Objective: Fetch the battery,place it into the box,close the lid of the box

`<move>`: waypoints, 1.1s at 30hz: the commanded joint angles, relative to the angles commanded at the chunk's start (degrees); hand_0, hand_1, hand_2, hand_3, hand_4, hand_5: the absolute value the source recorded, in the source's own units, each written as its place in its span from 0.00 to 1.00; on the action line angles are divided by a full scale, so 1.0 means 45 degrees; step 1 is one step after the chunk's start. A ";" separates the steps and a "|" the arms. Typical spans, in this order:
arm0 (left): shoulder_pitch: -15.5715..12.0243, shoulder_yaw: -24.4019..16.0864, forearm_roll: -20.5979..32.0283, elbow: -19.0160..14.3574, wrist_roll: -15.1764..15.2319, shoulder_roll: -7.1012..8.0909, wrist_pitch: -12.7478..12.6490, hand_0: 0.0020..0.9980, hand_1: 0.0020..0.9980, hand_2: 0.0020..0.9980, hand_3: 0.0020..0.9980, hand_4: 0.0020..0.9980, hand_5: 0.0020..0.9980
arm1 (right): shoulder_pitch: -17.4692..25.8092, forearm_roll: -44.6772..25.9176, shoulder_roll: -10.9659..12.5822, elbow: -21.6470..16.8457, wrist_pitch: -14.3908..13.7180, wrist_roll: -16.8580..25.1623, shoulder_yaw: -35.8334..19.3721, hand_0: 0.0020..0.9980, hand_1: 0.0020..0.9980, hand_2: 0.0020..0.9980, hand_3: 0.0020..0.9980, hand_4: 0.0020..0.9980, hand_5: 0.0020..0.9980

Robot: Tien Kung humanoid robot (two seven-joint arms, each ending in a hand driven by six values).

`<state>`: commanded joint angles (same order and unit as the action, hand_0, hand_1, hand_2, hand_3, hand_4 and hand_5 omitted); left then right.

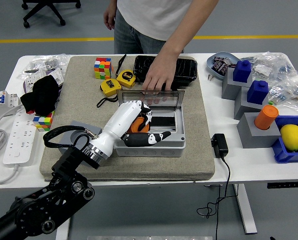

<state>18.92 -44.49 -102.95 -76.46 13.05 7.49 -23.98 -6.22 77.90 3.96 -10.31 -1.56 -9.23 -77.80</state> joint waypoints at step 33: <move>0.1895 0.1217 0.1125 0.2959 0.0523 -0.1270 -0.0610 0.05 0.00 0.02 0.00 0.87 0.38 | -0.0034 0.0081 0.0033 0.0000 0.0032 -0.0048 0.0115 0.78 0.71 0.72 0.75 1.00 1.00</move>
<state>27.45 -39.01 -97.89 -63.14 15.41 1.78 -26.73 -6.38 78.27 4.11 -10.31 -1.41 -9.44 -77.28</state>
